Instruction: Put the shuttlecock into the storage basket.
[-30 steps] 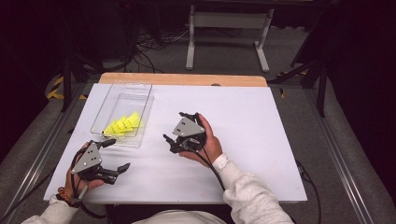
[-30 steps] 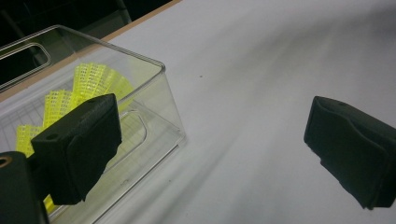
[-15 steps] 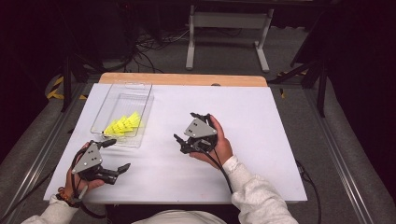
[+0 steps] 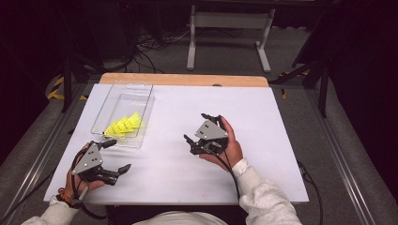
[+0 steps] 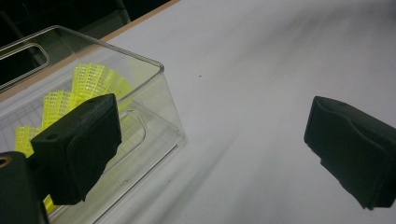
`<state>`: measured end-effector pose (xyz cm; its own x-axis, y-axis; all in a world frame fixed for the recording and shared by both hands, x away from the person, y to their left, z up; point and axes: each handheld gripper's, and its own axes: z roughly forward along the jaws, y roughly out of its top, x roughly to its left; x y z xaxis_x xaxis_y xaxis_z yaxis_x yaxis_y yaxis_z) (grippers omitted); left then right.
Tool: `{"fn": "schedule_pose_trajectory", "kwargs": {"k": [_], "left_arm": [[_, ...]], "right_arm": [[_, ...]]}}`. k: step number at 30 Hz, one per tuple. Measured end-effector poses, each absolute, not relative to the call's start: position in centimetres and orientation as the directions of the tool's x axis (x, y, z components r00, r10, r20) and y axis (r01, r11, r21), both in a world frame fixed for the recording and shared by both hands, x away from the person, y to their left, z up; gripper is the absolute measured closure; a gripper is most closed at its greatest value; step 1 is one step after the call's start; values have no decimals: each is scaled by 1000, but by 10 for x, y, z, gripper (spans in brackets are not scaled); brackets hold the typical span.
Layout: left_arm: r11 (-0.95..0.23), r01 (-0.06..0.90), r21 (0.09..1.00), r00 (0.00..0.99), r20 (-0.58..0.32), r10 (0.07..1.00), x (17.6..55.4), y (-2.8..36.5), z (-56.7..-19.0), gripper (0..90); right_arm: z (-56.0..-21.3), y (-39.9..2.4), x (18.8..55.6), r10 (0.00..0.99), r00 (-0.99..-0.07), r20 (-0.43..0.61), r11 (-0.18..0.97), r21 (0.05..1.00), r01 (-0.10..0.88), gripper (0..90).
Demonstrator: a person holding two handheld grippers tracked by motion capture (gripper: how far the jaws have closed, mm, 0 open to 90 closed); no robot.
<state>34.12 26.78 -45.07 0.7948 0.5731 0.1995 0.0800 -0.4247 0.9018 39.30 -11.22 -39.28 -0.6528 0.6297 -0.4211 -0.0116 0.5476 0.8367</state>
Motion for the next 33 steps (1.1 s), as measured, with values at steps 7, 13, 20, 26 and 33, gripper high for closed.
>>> {"fn": "schedule_pose_trajectory", "kwargs": {"k": [7,13,20,26,33], "left_arm": [[-424,80,902,795,199,573,342,268,-450,48],[-425,79,902,794,201,574,341,267,-451,47],[-425,81,902,794,200,574,341,267,-451,47],[-426,81,901,794,200,574,341,267,-451,47],[-427,80,901,794,201,573,342,267,-451,47]], "right_arm": [[-393,-123,389,642,-639,-424,548,837,-5,122],[-393,-131,386,648,-631,-427,550,835,-1,121],[-394,-138,382,650,-620,-439,559,829,-2,121],[-396,-144,379,650,-616,-444,566,824,4,121],[-399,-153,375,654,-605,-453,573,819,7,121]]}}
